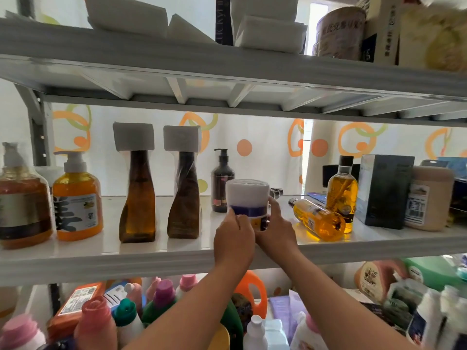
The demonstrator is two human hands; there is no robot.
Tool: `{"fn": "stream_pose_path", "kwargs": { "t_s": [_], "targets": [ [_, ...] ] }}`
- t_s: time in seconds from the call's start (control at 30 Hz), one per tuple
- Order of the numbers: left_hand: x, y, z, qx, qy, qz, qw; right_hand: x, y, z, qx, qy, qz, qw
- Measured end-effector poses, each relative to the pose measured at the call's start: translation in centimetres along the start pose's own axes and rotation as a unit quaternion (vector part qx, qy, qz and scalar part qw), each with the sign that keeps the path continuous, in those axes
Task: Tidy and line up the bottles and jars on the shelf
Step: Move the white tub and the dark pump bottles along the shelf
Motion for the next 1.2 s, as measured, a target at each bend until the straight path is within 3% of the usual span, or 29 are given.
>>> {"fn": "stream_pose_path", "kwargs": {
  "t_s": [0.27,0.57,0.7,0.83,0.97,1.1,1.2],
  "targets": [
    [-2.0,0.8,-0.3,-0.029,-0.048,0.026,0.998,1.4,2.4,-0.8,-0.030,0.012,-0.004,0.999],
    [-0.6,1.4,-0.9,-0.033,-0.044,0.005,0.998,2.2,2.7,-0.9,-0.062,0.019,0.004,0.998],
    [-0.6,-1.3,-2.2,0.023,-0.084,0.021,0.996,2.1,1.6,0.3,-0.037,0.092,0.107,0.989],
    [-1.3,-4.3,-2.0,0.118,-0.106,0.031,0.987,0.6,-0.1,2.5,0.015,0.020,0.171,0.985],
    [-1.5,-6.7,1.2,0.187,-0.044,0.117,0.974,0.5,-0.2,5.8,0.025,0.000,0.161,0.987],
    [-1.4,-8.6,5.3,0.242,0.010,0.306,0.921,1.9,1.0,9.0,0.008,-0.001,0.103,0.995],
    [-1.4,-9.6,8.5,0.234,0.047,0.345,0.908,3.4,1.5,10.8,0.029,0.012,0.126,0.992]
  ]
}}
Point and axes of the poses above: each hand's wrist, its own z-axis towards the middle knuckle, its own x-axis out of the palm, y = z × x, the point moved 6 cm from there along z, towards the middle knuckle, and after that the axes turned 9 degrees about x, right-handed, at the moved point
